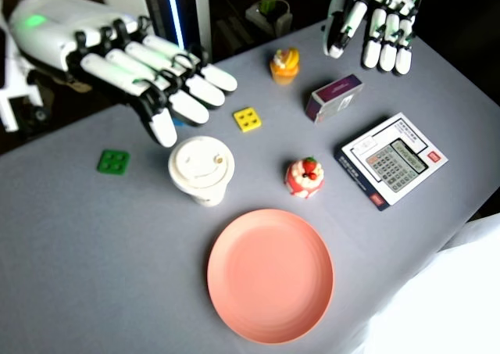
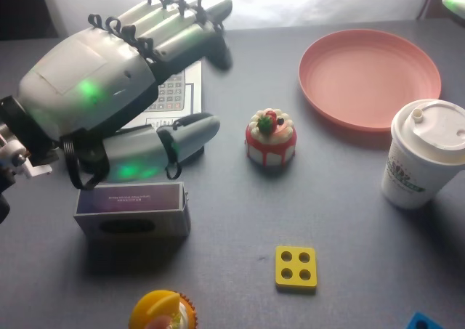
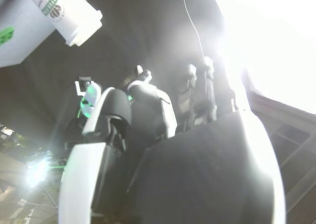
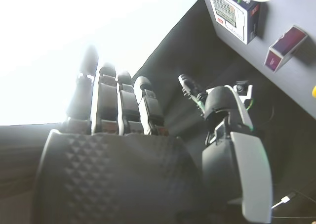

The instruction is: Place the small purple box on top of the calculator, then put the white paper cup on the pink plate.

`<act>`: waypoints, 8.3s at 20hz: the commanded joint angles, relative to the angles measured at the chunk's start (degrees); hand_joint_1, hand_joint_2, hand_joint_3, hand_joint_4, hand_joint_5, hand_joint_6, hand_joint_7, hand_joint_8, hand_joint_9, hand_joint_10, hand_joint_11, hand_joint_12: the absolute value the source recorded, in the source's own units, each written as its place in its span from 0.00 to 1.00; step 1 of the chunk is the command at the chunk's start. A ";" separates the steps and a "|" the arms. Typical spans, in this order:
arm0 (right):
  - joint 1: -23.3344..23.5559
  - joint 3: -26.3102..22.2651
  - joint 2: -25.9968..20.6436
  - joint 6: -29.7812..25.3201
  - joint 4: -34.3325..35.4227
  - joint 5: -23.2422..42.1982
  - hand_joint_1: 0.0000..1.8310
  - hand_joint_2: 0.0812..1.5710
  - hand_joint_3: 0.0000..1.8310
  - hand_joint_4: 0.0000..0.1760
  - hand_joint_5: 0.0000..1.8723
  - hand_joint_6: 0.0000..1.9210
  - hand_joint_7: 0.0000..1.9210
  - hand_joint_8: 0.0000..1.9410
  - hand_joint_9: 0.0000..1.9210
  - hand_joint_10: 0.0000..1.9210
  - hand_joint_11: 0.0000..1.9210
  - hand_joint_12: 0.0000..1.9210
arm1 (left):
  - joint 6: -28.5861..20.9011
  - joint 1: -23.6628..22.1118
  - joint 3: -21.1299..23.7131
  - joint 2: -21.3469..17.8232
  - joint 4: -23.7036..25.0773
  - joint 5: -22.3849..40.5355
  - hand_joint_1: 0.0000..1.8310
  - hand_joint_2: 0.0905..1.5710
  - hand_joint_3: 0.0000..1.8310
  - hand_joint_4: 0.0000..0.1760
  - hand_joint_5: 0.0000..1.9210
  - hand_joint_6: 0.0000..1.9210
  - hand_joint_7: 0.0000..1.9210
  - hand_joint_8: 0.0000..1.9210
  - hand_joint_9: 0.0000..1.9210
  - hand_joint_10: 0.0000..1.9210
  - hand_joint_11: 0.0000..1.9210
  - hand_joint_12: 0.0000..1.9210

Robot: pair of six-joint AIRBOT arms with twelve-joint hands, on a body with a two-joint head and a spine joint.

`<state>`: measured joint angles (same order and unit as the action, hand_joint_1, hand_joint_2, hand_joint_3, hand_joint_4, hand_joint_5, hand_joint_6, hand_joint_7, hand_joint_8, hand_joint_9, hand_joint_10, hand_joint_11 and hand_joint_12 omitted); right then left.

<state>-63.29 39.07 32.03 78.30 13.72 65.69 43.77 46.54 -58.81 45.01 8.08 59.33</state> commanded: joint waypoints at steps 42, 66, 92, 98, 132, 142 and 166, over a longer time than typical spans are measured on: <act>0.30 0.59 1.01 -0.38 1.35 7.27 0.10 0.84 0.01 0.00 0.00 0.00 0.00 0.00 0.00 0.00 0.00 0.00 | -0.01 14.47 -3.47 2.66 -11.47 -6.27 0.66 0.78 0.00 0.00 0.37 0.60 0.43 0.80 0.48 0.91 0.48 1.00; 0.42 1.24 2.07 -0.71 1.94 7.32 0.11 0.83 0.00 0.00 0.00 0.00 0.00 0.00 0.00 0.00 0.00 0.00 | 1.05 -2.66 -25.05 14.62 -26.17 -15.56 0.67 0.77 0.00 0.00 0.36 0.62 0.43 0.75 0.41 0.83 0.40 1.00; 2.51 11.05 9.43 -18.85 -1.14 -7.58 0.30 0.57 0.00 0.34 0.00 0.00 0.00 0.00 0.00 0.00 0.00 0.98 | -2.07 -2.50 -6.91 3.55 -9.69 11.83 0.49 0.67 0.01 0.57 0.10 0.03 0.01 0.00 0.00 0.00 0.00 0.00; 6.45 15.72 14.41 -18.83 -0.24 -14.87 0.41 0.57 0.00 0.03 0.00 0.00 0.00 0.00 0.00 0.00 0.00 0.46 | -2.09 -1.95 -6.60 3.33 -9.82 12.47 0.55 0.67 0.00 0.57 0.11 0.03 0.01 0.00 0.00 0.00 0.00 0.00; 29.83 43.66 34.28 -12.74 14.29 -34.85 0.62 0.72 0.00 0.00 0.09 0.48 0.11 0.46 0.07 0.74 0.02 1.00 | -4.92 3.45 -7.40 4.79 -12.53 16.85 0.48 0.77 0.00 0.13 0.11 0.00 0.02 0.00 0.00 0.00 0.00 0.06; 29.87 45.63 35.54 -9.95 18.72 -37.42 0.45 0.62 0.00 0.39 0.00 0.00 0.00 0.00 0.00 0.01 0.00 0.51 | -6.27 3.45 -8.23 5.88 -12.64 18.21 0.49 0.76 0.00 0.24 0.10 0.00 0.00 0.00 0.00 0.00 0.01 0.01; 12.09 10.98 7.17 -18.08 1.22 8.30 0.42 0.80 0.02 0.19 0.00 0.00 0.00 0.00 0.00 0.00 0.00 0.00 | -6.28 8.37 -5.00 3.66 -16.66 26.70 0.32 0.83 0.00 0.41 0.01 0.00 0.00 0.00 0.00 0.00 0.00 0.10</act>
<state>-52.75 49.63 39.31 60.38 15.16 64.45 37.60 55.55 -63.96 49.04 -8.08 77.97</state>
